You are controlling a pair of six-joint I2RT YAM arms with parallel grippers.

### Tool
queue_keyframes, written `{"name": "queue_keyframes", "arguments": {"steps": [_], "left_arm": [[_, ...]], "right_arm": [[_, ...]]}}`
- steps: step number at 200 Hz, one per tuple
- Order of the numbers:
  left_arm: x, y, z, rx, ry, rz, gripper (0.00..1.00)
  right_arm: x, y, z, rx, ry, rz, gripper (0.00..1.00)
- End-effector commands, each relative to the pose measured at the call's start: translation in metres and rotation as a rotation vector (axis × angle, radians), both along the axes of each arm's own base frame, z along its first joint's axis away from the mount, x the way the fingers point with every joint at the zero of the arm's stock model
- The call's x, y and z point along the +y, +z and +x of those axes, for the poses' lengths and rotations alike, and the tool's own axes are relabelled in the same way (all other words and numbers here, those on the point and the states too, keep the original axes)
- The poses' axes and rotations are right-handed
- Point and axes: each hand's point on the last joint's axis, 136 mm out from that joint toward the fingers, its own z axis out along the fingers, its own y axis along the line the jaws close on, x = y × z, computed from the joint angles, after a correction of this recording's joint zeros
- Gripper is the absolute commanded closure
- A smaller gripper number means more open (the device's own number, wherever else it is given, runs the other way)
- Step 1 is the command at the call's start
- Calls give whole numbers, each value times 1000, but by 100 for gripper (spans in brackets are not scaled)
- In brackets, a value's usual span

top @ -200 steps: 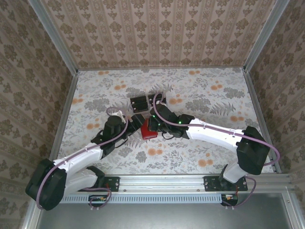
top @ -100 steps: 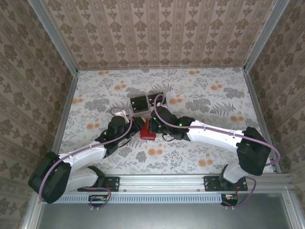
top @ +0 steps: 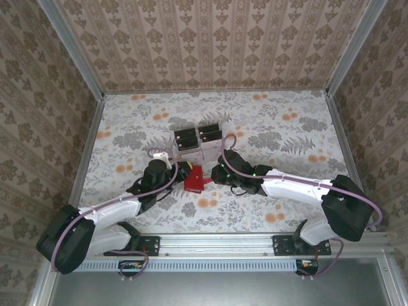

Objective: Put the credit cards into the card holder
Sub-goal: Open the button on the card holder, then open the card holder at the bottom-center of the table.

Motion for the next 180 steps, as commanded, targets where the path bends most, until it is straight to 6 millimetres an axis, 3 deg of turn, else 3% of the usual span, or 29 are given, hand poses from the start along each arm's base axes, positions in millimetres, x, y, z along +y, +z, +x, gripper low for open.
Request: {"name": "queue_keyframes", "arguments": {"steps": [1,51,120,149,170,180], "left_arm": [[0,9,2,-60,-6,3,100],[-1,12,3,-65,-7,-1,100],[-2,16,3,-71,-5,-11,100],[-2,18,4,-74,-2,-19,100],[-2,19,4,-75,-3,-23,100],[-3,18,3,-74,-4,-22,100]], "right_arm": [[8,-3,0,8,11,39,68],[10,-6,-1,22,16,51,54],[15,-22,-5,71,20,60,55],[19,-29,-4,89,23,70,61],[22,-29,-3,86,26,78,76],[22,-27,-3,80,30,81,87]]}}
